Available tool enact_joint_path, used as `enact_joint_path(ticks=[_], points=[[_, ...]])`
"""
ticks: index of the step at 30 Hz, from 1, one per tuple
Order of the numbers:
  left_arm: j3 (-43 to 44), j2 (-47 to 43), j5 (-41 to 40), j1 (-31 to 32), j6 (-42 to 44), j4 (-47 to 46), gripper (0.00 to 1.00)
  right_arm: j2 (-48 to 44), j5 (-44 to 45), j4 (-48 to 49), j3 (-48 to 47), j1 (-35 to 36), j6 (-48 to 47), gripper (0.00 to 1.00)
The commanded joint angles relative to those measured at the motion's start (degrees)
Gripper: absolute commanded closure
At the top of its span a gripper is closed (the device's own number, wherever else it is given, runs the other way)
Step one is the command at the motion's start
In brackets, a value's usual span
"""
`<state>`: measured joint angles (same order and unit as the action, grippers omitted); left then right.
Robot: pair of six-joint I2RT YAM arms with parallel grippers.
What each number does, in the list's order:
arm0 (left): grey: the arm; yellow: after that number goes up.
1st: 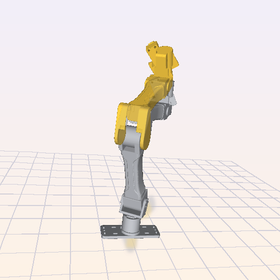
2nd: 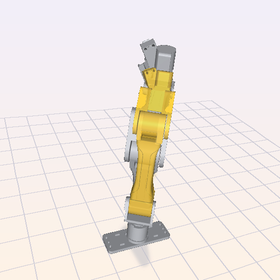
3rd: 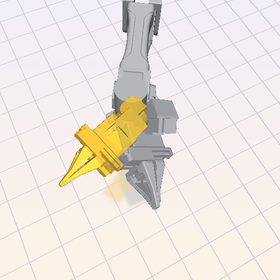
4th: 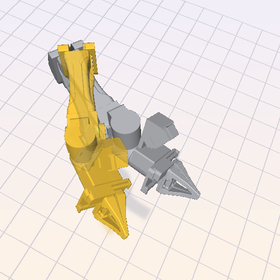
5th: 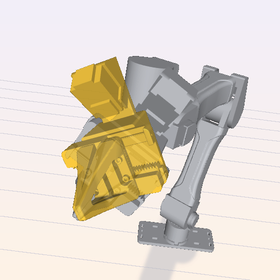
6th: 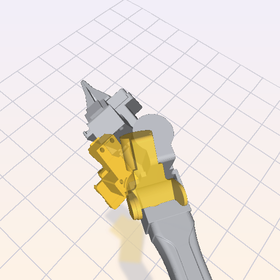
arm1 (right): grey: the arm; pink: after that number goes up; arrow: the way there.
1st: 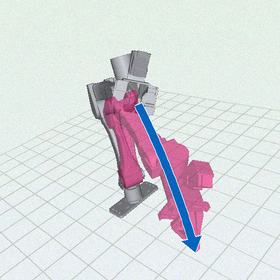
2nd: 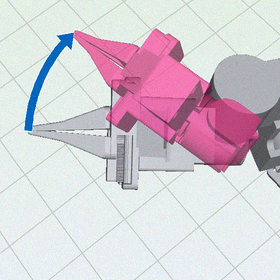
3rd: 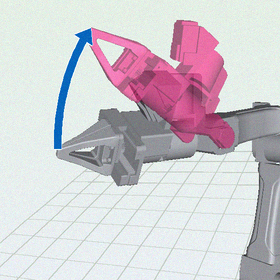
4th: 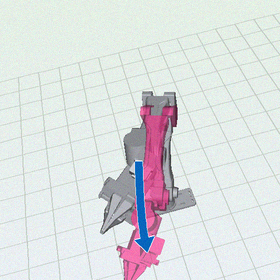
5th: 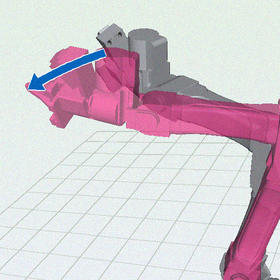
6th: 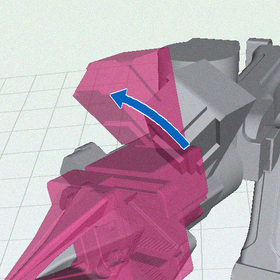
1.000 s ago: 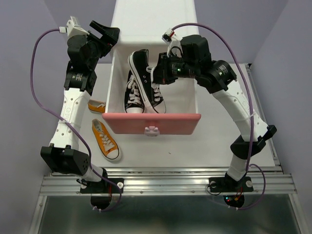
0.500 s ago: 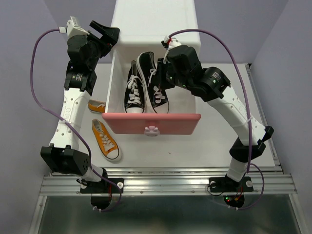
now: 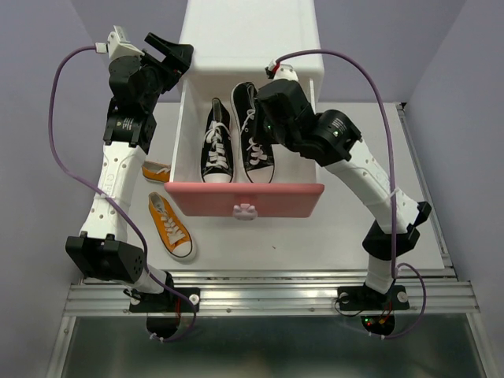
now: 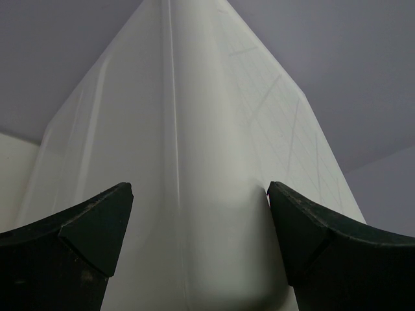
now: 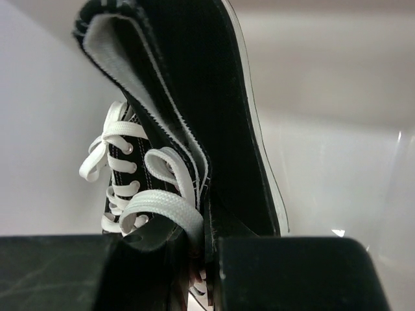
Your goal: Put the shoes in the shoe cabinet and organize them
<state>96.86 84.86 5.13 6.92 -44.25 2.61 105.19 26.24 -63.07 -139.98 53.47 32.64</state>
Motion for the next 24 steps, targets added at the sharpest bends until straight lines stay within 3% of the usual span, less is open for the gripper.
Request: enact_joint_path(ticks=[1,13,24], points=[[-3.4,4.4,-3.0,-1.0,6.5,19.4,0.05,1.2,5.8,2.3,-4.3,2.0,4.1,0.99],[-3.6,4.9,-3.5,-1.0,6.3,19.4,0.05,3.8,13.0,-2.6,-5.9,2.6,9.5,0.99],[-4.4,4.7,-4.1,-1.0,5.2,19.2,0.05,4.6,8.0,-3.0,-4.8,2.6,15.5,0.99]])
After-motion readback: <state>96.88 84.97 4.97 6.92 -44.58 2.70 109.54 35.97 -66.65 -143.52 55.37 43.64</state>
